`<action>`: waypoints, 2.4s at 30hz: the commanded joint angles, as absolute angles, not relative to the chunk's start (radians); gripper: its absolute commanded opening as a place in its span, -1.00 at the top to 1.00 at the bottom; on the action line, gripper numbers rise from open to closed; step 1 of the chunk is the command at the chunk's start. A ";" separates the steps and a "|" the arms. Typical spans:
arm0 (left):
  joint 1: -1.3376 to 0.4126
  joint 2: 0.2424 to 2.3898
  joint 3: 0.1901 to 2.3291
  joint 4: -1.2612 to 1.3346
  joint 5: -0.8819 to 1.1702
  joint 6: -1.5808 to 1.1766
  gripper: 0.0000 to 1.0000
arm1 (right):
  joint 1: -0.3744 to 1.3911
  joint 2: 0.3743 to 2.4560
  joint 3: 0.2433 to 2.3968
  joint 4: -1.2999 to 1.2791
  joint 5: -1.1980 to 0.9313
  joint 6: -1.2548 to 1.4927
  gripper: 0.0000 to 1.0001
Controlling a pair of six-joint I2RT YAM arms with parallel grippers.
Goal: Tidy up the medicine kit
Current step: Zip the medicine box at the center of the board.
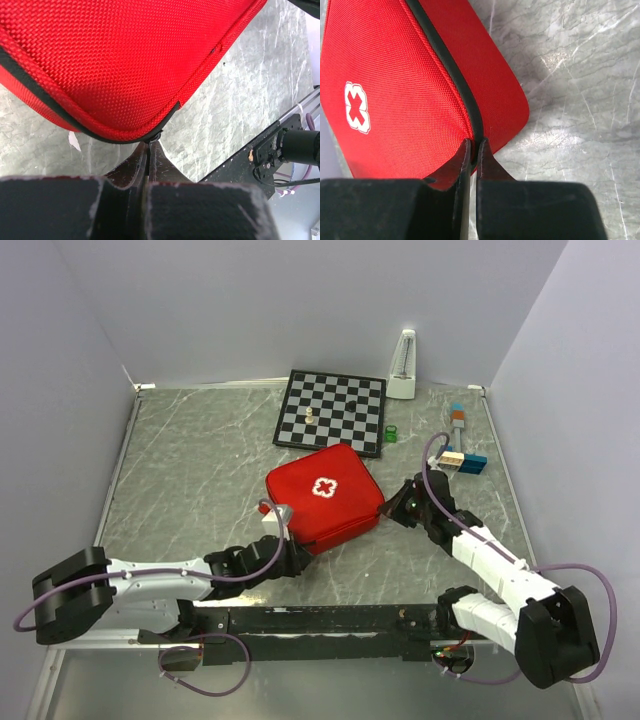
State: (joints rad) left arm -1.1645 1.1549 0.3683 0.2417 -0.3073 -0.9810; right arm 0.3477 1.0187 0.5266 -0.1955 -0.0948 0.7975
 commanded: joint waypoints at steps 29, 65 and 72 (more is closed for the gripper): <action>-1.169 0.797 0.255 -0.238 -0.557 -1.272 0.98 | 0.274 1.071 0.695 -0.239 -0.103 0.620 -0.12; -1.281 1.587 0.755 0.267 -0.184 -0.799 0.99 | 0.719 0.907 0.519 -0.331 -0.153 0.977 -0.50; -1.282 1.597 0.747 0.310 -0.196 -0.814 0.98 | 0.736 0.905 0.451 -0.342 -0.120 1.061 -0.36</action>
